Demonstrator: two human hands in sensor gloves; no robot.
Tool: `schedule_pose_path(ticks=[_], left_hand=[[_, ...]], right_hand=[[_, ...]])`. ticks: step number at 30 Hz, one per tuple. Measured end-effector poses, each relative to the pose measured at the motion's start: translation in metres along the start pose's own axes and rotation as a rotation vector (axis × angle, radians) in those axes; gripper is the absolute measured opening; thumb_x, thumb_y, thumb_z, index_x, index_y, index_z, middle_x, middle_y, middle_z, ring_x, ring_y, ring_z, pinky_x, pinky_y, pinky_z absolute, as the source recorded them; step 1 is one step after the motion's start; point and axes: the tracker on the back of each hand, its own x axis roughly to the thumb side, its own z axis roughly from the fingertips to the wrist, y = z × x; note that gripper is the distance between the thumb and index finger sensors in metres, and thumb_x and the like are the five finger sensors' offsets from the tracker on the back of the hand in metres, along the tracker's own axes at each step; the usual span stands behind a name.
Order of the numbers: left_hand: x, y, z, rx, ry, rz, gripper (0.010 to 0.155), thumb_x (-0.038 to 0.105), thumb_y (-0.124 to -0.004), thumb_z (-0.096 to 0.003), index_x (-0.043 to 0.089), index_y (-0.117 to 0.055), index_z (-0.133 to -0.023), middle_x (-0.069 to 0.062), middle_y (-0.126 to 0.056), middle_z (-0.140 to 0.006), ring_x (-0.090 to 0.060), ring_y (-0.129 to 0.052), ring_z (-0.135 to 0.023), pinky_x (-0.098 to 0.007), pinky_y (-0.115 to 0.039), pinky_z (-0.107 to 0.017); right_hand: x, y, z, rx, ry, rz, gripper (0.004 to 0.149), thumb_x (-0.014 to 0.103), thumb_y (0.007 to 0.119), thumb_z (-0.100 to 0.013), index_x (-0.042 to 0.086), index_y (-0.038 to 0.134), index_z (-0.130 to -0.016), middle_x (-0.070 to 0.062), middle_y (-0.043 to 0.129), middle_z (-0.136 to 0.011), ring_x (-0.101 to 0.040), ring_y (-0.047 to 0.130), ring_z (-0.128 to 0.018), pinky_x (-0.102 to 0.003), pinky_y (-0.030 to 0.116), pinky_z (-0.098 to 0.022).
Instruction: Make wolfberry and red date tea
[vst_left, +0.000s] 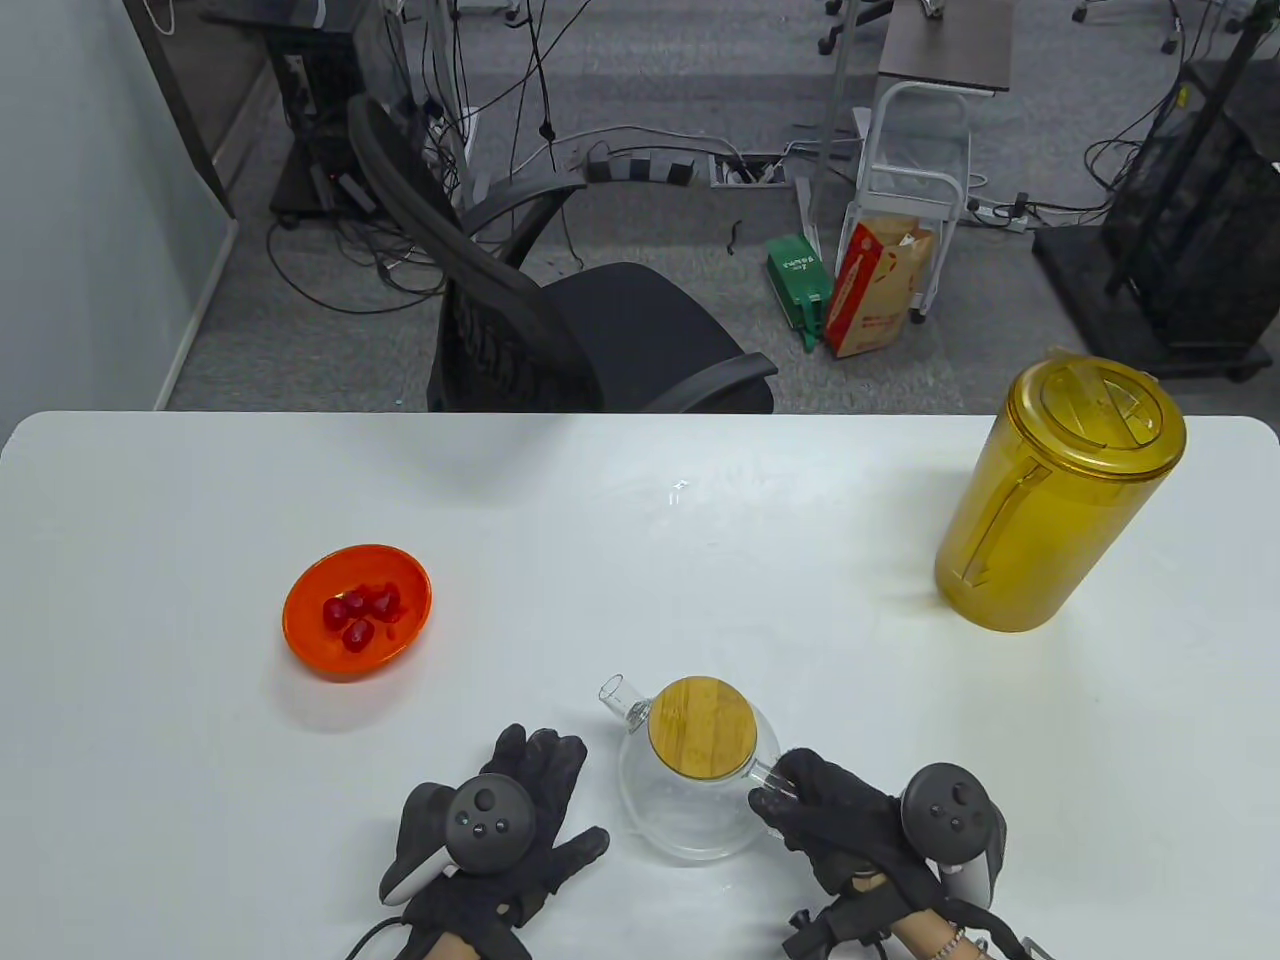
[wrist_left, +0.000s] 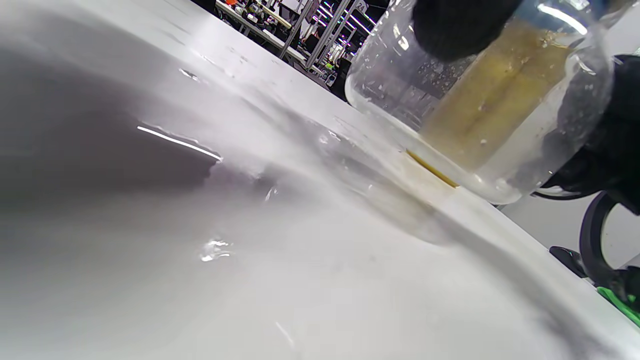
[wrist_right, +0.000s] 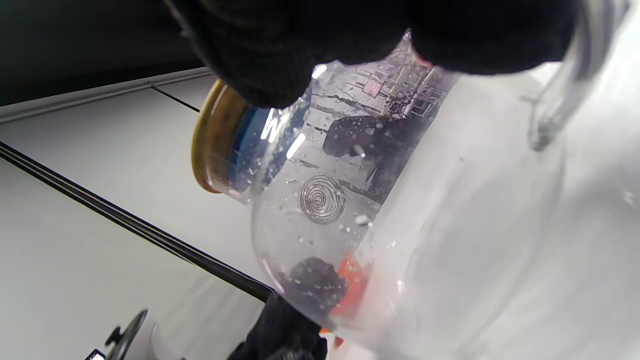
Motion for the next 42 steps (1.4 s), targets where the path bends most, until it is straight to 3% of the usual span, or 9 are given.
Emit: schedule_pose_path(ticks=[14, 24, 27, 32, 37, 39, 42], left_hand=[[-0.001, 0.001, 0.002, -0.004, 0.016, -0.011, 0.083, 0.054, -0.068, -0.0584, 0.012, -0.022, -0.113, -0.024, -0.022, -0.119, -0.047, -0.004, -0.104, -0.063, -0.022, -0.072], [0.001, 0.001, 0.002, -0.014, 0.017, -0.019, 0.083, 0.054, -0.068, -0.0585, 0.012, -0.022, -0.113, -0.024, -0.022, -0.119, -0.047, -0.004, -0.104, -0.063, -0.022, -0.072], [0.004, 0.009, 0.006, 0.043, 0.035, -0.034, 0.082, 0.053, -0.068, -0.0588, 0.012, -0.022, -0.113, -0.025, -0.018, -0.119, -0.047, -0.003, -0.103, -0.063, -0.021, -0.072], [0.029, 0.03, 0.007, 0.117, -0.046, -0.092, 0.082, 0.055, -0.068, -0.0587, 0.012, -0.026, -0.115, -0.024, -0.023, -0.121, -0.047, -0.005, -0.106, -0.063, -0.022, -0.073], [0.074, 0.052, -0.013, -0.02, -0.139, 0.065, 0.084, 0.057, -0.07, -0.0579, 0.015, -0.025, -0.116, -0.021, -0.018, -0.123, -0.045, -0.003, -0.109, -0.062, -0.019, -0.076], [0.088, 0.054, -0.025, -0.061, -0.161, 0.036, 0.087, 0.058, -0.072, -0.057, 0.016, -0.024, -0.116, -0.021, -0.017, -0.123, -0.045, -0.002, -0.109, -0.063, -0.018, -0.076], [0.106, 0.049, -0.045, -0.203, -0.174, -0.044, 0.091, 0.059, -0.073, -0.0559, 0.015, -0.02, -0.115, -0.021, -0.008, -0.121, -0.046, 0.005, -0.106, -0.065, -0.015, -0.074]], right_hand=[[-0.015, 0.021, 0.002, 0.068, 0.026, 0.002, 0.038, 0.029, 0.089, -0.048, -0.003, 0.08, -0.067, -0.013, 0.085, -0.038, -0.031, 0.088, -0.034, -0.06, 0.073, -0.047], [-0.022, 0.018, 0.001, 0.102, 0.064, 0.002, 0.038, 0.029, 0.088, -0.049, -0.001, 0.079, -0.069, -0.014, 0.085, -0.041, -0.032, 0.087, -0.038, -0.061, 0.071, -0.049], [-0.023, 0.018, 0.0, 0.108, 0.068, 0.0, 0.038, 0.029, 0.088, -0.049, -0.001, 0.079, -0.069, -0.014, 0.085, -0.041, -0.032, 0.087, -0.038, -0.061, 0.07, -0.049], [-0.022, 0.018, 0.0, 0.114, 0.069, -0.002, 0.038, 0.03, 0.088, -0.049, -0.001, 0.079, -0.069, -0.013, 0.085, -0.041, -0.032, 0.087, -0.038, -0.061, 0.07, -0.049], [-0.022, 0.018, 0.0, 0.122, 0.071, -0.011, 0.038, 0.03, 0.088, -0.049, -0.001, 0.079, -0.069, -0.014, 0.085, -0.041, -0.033, 0.087, -0.037, -0.061, 0.07, -0.049], [-0.022, 0.018, 0.0, 0.123, 0.07, -0.012, 0.038, 0.03, 0.088, -0.049, -0.001, 0.079, -0.069, -0.014, 0.085, -0.041, -0.033, 0.087, -0.037, -0.061, 0.07, -0.049], [-0.022, 0.017, 0.0, 0.123, 0.07, -0.012, 0.038, 0.03, 0.088, -0.049, -0.001, 0.079, -0.069, -0.014, 0.085, -0.041, -0.033, 0.087, -0.037, -0.061, 0.07, -0.049]])
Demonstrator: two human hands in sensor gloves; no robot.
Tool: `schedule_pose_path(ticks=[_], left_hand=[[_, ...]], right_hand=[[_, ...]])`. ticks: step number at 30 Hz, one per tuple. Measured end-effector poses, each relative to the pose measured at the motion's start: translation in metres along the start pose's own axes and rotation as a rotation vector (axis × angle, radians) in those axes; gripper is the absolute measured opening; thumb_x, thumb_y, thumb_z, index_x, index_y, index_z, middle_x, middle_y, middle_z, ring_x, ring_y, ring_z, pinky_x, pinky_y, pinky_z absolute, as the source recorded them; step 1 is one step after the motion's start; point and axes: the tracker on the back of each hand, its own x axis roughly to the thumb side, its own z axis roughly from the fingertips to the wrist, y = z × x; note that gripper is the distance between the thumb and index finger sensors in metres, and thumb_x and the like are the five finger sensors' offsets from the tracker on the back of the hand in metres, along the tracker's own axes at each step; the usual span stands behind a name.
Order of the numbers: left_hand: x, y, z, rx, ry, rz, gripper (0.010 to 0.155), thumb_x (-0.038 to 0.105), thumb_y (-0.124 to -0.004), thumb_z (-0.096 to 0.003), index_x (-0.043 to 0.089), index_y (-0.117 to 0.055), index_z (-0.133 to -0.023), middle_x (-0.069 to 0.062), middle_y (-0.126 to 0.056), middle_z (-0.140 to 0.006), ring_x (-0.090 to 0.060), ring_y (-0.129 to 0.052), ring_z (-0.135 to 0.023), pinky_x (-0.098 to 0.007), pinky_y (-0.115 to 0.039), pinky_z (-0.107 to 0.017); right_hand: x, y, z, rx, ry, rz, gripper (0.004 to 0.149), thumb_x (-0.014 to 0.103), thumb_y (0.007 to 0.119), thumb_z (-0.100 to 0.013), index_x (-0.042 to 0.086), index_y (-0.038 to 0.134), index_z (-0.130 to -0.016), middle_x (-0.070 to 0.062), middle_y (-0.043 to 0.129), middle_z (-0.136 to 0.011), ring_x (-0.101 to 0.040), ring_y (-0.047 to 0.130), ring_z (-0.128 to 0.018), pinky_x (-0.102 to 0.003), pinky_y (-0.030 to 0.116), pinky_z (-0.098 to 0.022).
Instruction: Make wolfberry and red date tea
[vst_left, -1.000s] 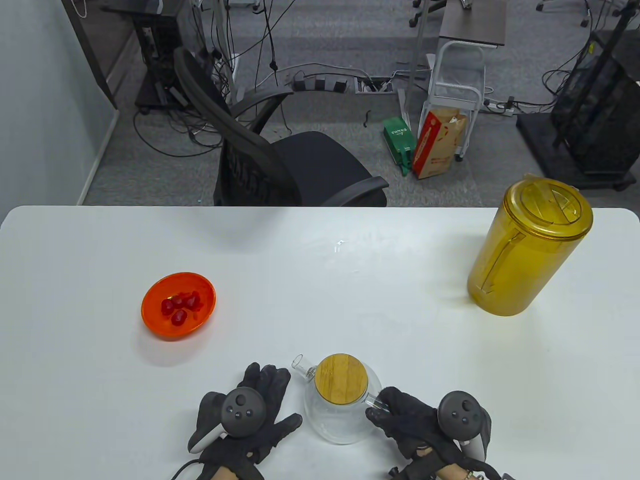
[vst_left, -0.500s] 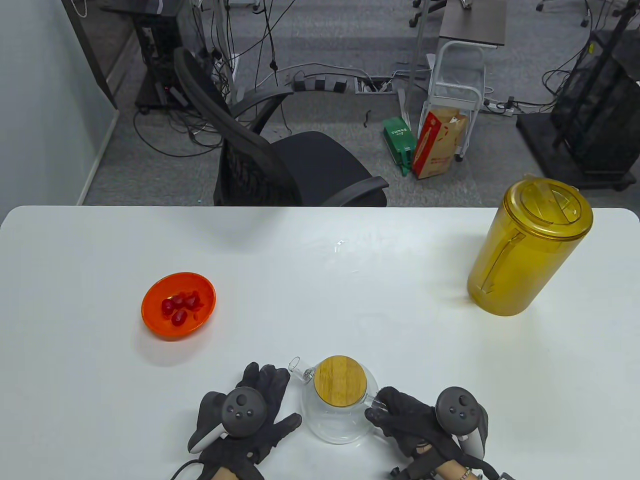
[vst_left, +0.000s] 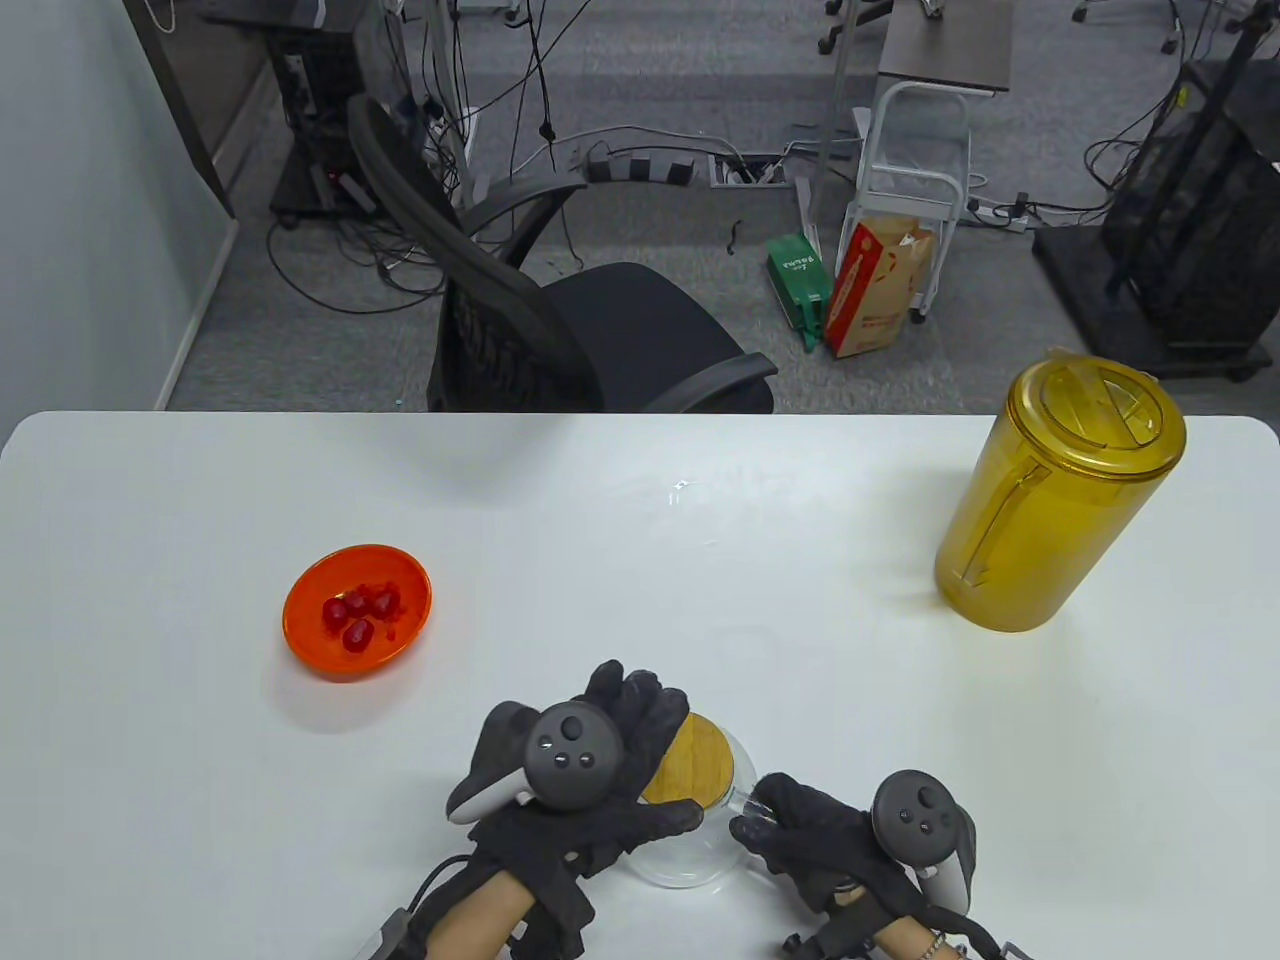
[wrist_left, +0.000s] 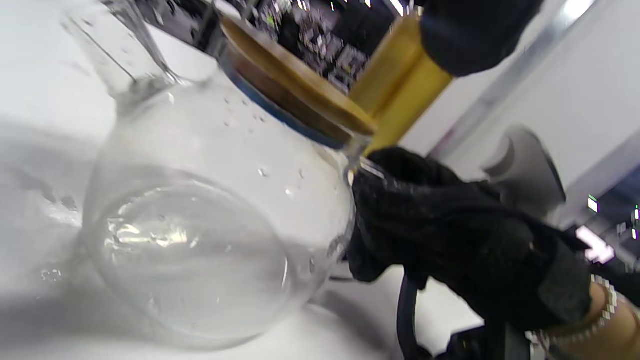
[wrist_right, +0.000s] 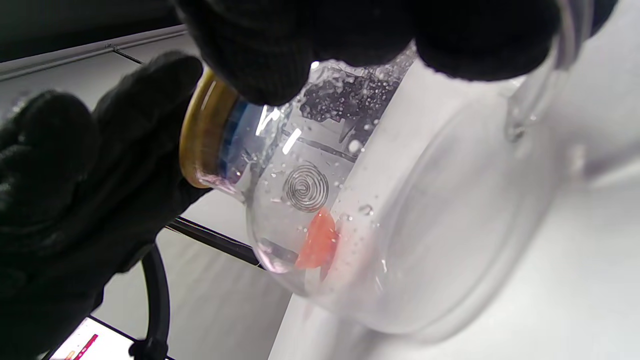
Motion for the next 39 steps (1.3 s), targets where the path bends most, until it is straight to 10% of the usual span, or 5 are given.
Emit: schedule_pose_path(ticks=[8, 24, 39], left_hand=[[0.002, -0.019, -0.03, -0.133, 0.055, -0.114, 0.093, 0.058, -0.077, -0.0545, 0.015, -0.02, -0.114, -0.024, -0.007, -0.12, -0.05, 0.003, -0.106, -0.069, -0.015, -0.073], [-0.006, -0.024, -0.029, 0.056, 0.026, -0.066, 0.087, 0.056, -0.082, -0.0504, 0.021, -0.032, -0.112, -0.018, -0.025, -0.119, -0.045, -0.031, -0.108, -0.06, -0.032, -0.079], [-0.029, 0.037, 0.04, 0.243, 0.119, -0.137, 0.09, 0.056, -0.081, -0.0503, 0.014, -0.031, -0.113, -0.026, -0.029, -0.117, -0.05, -0.036, -0.106, -0.064, -0.035, -0.076]], right_hand=[[0.0, 0.0, 0.0, -0.001, -0.002, -0.002, 0.038, 0.029, 0.089, -0.049, -0.001, 0.079, -0.069, -0.014, 0.085, -0.041, -0.033, 0.087, -0.037, -0.061, 0.07, -0.049], [0.0, 0.0, 0.0, -0.004, 0.0, -0.002, 0.038, 0.029, 0.089, -0.049, -0.001, 0.079, -0.069, -0.014, 0.085, -0.041, -0.033, 0.087, -0.037, -0.061, 0.07, -0.049], [0.0, 0.0, 0.0, -0.006, 0.002, -0.002, 0.038, 0.029, 0.089, -0.049, -0.001, 0.08, -0.069, -0.014, 0.086, -0.041, -0.033, 0.087, -0.037, -0.061, 0.07, -0.049]])
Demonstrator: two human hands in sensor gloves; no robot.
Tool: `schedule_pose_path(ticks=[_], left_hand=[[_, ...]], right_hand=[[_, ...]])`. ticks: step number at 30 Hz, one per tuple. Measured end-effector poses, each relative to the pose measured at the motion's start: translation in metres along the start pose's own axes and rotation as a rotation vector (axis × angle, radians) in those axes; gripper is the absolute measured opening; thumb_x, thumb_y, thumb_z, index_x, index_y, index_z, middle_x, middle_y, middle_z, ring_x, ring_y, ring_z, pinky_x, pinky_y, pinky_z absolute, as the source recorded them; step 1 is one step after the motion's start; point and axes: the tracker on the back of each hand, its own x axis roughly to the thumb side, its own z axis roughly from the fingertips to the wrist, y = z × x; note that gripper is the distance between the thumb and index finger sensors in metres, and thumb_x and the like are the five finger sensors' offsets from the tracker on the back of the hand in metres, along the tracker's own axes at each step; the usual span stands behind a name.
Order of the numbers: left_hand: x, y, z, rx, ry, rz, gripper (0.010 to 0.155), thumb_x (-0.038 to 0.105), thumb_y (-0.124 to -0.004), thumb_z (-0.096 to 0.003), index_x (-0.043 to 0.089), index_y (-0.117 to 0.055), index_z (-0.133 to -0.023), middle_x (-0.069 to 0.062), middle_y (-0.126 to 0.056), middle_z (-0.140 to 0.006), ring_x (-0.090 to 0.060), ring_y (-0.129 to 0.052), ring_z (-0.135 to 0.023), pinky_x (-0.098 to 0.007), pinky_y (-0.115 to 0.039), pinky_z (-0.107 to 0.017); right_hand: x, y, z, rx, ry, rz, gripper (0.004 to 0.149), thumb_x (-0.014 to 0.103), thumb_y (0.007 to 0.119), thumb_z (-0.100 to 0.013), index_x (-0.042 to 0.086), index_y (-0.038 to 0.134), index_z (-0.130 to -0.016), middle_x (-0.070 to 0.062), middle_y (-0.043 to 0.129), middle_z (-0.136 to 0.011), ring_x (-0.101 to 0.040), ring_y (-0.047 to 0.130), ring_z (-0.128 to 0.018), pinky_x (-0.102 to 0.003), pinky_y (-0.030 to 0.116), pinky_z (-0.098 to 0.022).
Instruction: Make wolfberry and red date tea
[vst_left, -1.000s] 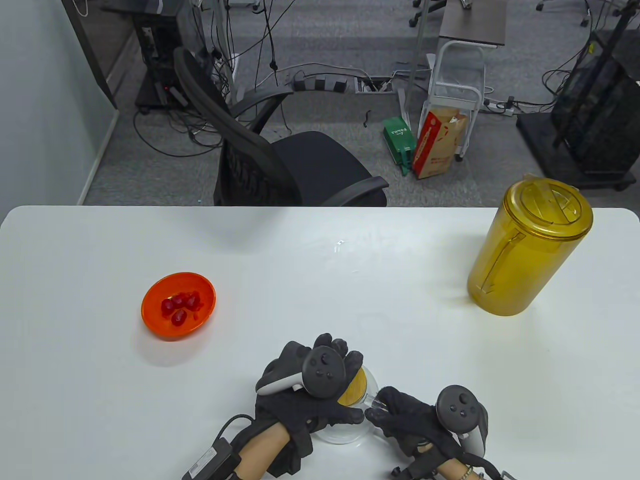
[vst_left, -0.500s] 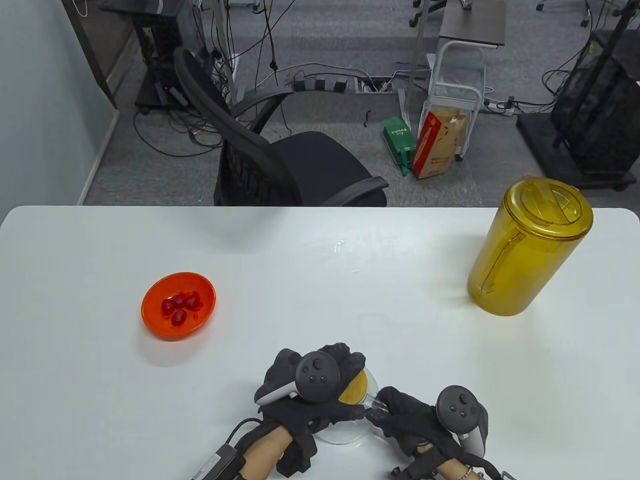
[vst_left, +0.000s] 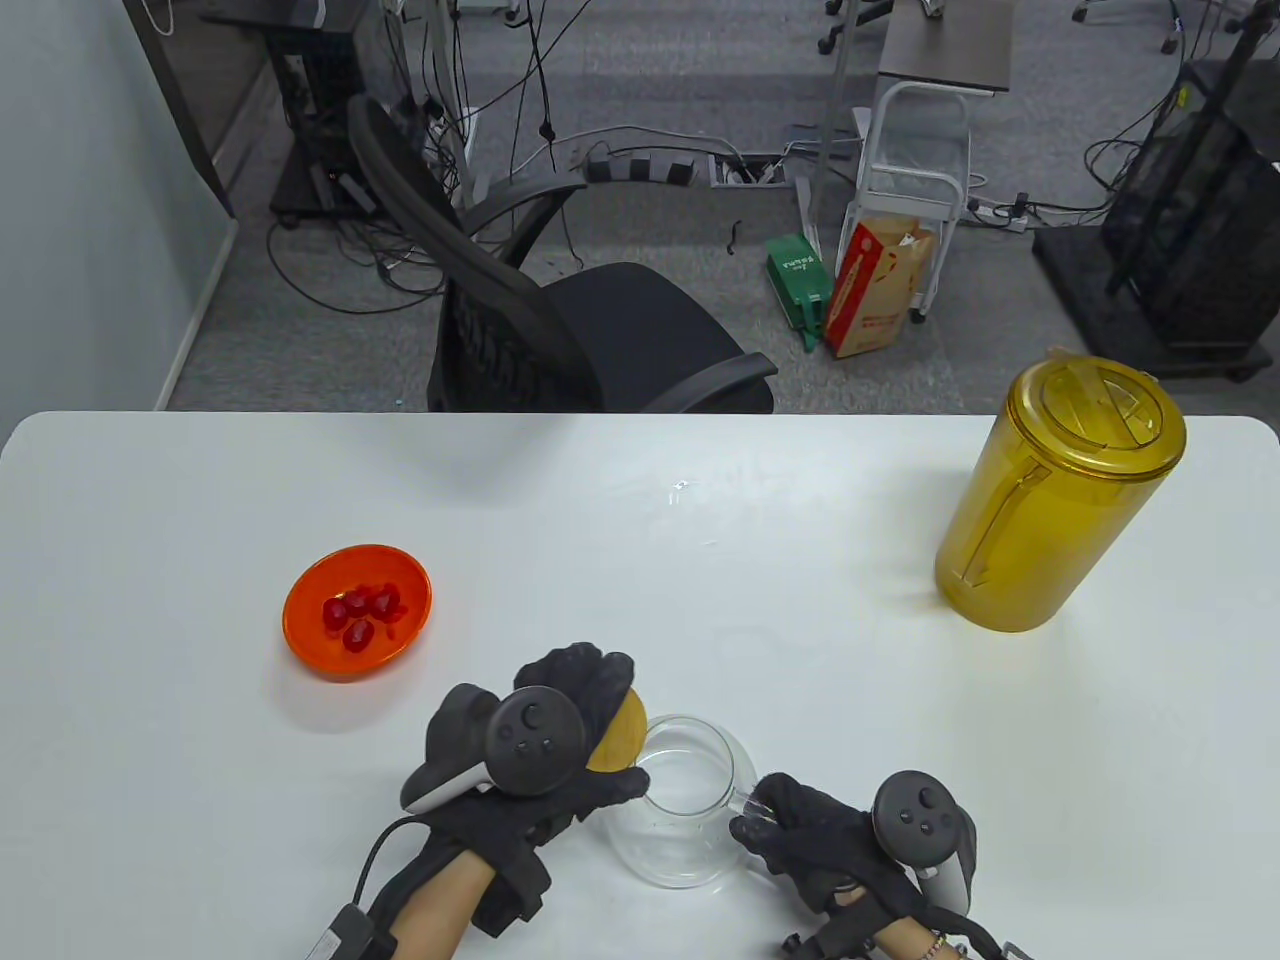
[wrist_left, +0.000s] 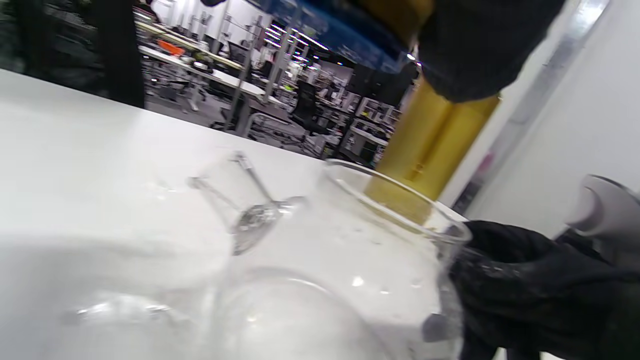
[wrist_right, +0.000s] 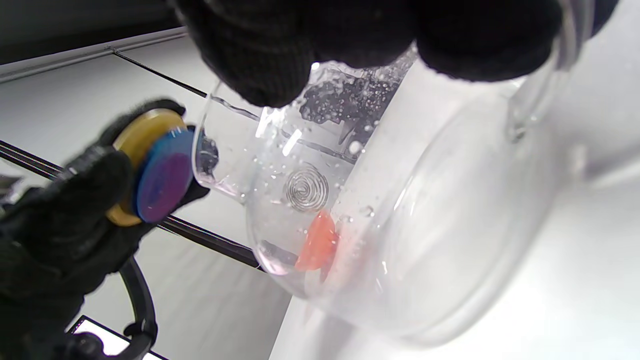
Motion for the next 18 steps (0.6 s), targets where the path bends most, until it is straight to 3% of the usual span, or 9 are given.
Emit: schedule_pose_path(ticks=[5, 9, 18], left_hand=[[-0.049, -0.017, 0.013, -0.035, 0.13, 0.054, 0.091, 0.056, -0.08, -0.0507, 0.012, -0.031, -0.113, -0.027, -0.028, -0.117, -0.051, -0.035, -0.105, -0.065, -0.035, -0.076], [-0.081, -0.044, 0.016, -0.105, 0.224, 0.032, 0.091, 0.056, -0.08, -0.0502, 0.012, -0.03, -0.112, -0.027, -0.028, -0.116, -0.051, -0.036, -0.104, -0.065, -0.035, -0.075], [-0.107, -0.097, 0.009, -0.258, 0.292, -0.043, 0.092, 0.057, -0.082, -0.0469, 0.019, -0.029, -0.112, -0.019, -0.028, -0.118, -0.046, -0.033, -0.107, -0.061, -0.034, -0.078]], right_hand=[[0.0, 0.0, 0.0, 0.0, 0.0, 0.0, 0.038, 0.029, 0.089, -0.049, -0.001, 0.08, -0.069, -0.014, 0.086, -0.041, -0.033, 0.087, -0.037, -0.061, 0.07, -0.049], [0.0, 0.0, 0.0, 0.0, 0.0, 0.0, 0.038, 0.029, 0.089, -0.049, -0.001, 0.08, -0.069, -0.014, 0.086, -0.041, -0.033, 0.087, -0.037, -0.061, 0.07, -0.049], [0.0, 0.0, 0.0, -0.001, 0.002, 0.0, 0.038, 0.029, 0.089, -0.049, -0.001, 0.08, -0.069, -0.014, 0.086, -0.041, -0.033, 0.087, -0.037, -0.061, 0.07, -0.049]])
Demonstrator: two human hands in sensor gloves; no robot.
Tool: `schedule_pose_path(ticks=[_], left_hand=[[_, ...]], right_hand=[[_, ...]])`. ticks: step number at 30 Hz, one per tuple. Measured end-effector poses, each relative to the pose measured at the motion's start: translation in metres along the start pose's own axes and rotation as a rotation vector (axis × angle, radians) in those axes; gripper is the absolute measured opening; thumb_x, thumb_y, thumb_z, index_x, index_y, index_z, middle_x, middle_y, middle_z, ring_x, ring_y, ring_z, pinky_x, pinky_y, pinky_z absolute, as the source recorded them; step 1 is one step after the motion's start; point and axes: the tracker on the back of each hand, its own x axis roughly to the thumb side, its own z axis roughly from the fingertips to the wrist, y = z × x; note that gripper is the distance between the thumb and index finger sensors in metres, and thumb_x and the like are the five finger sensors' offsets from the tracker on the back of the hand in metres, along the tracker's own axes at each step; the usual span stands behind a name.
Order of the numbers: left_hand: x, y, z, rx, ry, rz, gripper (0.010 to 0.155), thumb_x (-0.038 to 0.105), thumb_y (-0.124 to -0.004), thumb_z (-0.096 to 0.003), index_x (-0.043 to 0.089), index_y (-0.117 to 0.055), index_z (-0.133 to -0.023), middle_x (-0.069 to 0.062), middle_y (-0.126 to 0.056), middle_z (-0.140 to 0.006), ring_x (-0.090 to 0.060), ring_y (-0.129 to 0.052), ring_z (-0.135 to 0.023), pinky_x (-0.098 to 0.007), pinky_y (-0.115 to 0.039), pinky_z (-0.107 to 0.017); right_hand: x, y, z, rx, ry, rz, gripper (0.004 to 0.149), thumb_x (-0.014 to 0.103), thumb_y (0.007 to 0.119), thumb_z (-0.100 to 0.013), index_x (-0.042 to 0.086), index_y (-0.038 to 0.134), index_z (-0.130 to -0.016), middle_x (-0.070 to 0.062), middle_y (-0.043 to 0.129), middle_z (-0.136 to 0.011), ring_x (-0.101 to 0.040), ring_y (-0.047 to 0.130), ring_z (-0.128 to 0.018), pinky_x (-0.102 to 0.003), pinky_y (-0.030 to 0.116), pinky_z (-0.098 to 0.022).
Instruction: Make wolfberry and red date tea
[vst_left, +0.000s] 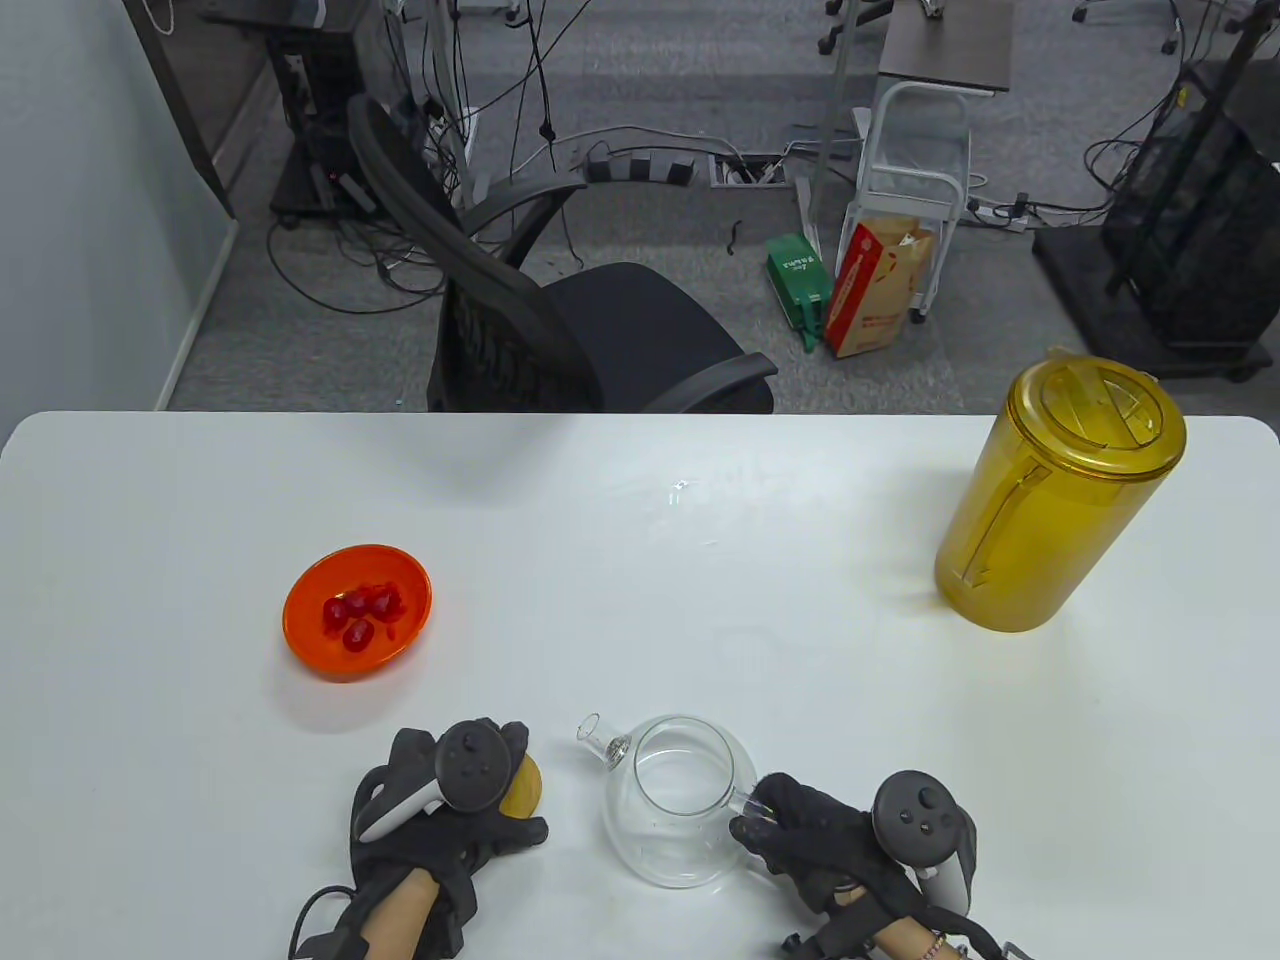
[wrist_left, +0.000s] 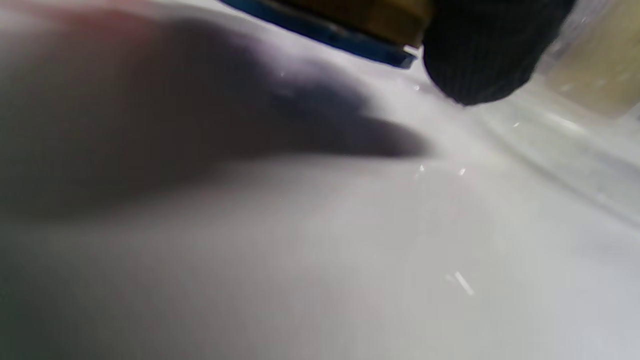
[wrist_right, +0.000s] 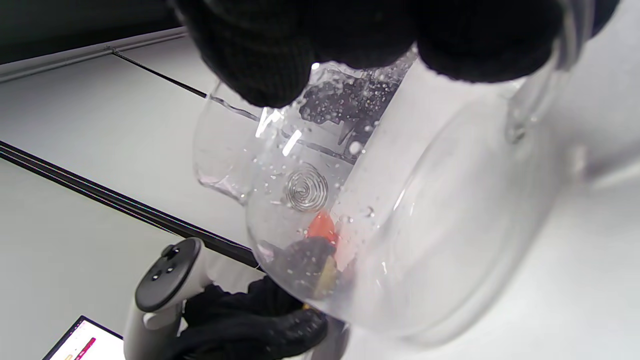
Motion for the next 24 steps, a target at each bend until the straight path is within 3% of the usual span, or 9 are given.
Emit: schedule_pose_path(ticks=[8, 14, 20, 24], left_hand=[[0.0, -0.014, -0.005, -0.041, 0.006, -0.001, 0.092, 0.058, -0.078, -0.0495, 0.023, -0.019, -0.11, -0.013, -0.015, -0.117, -0.042, -0.019, -0.109, -0.06, -0.027, -0.078], [-0.002, -0.007, 0.002, -0.009, -0.028, 0.05, 0.091, 0.063, -0.076, -0.049, 0.022, -0.024, -0.112, -0.016, -0.018, -0.119, -0.044, -0.019, -0.111, -0.064, -0.029, -0.076], [-0.015, 0.026, 0.019, 0.147, 0.002, 0.057, 0.087, 0.061, -0.076, -0.0488, 0.022, -0.032, -0.113, -0.015, -0.025, -0.121, -0.043, -0.021, -0.113, -0.067, -0.03, -0.075], [-0.036, 0.05, 0.023, 0.228, 0.105, 0.149, 0.084, 0.059, -0.076, -0.0499, 0.023, -0.034, -0.113, -0.014, -0.028, -0.123, -0.041, -0.025, -0.114, -0.066, -0.03, -0.077]], right_hand=[[0.0, 0.0, 0.0, 0.0, 0.002, -0.001, 0.038, 0.029, 0.089, -0.049, -0.001, 0.08, -0.069, -0.014, 0.086, -0.041, -0.033, 0.088, -0.037, -0.061, 0.07, -0.049], [0.002, -0.002, 0.001, 0.017, 0.014, 0.018, 0.039, 0.03, 0.088, -0.049, -0.001, 0.08, -0.071, -0.015, 0.088, -0.046, -0.036, 0.089, -0.042, -0.063, 0.069, -0.05], [0.011, -0.008, 0.004, 0.068, 0.026, 0.083, 0.05, 0.03, 0.087, -0.051, -0.003, 0.074, -0.085, -0.023, 0.087, -0.067, -0.047, 0.086, -0.06, -0.068, 0.063, -0.055], [0.026, -0.019, 0.01, 0.153, 0.03, 0.19, 0.066, 0.032, 0.082, -0.054, -0.003, 0.058, -0.104, -0.034, 0.071, -0.093, -0.059, 0.068, -0.081, -0.073, 0.048, -0.062]])
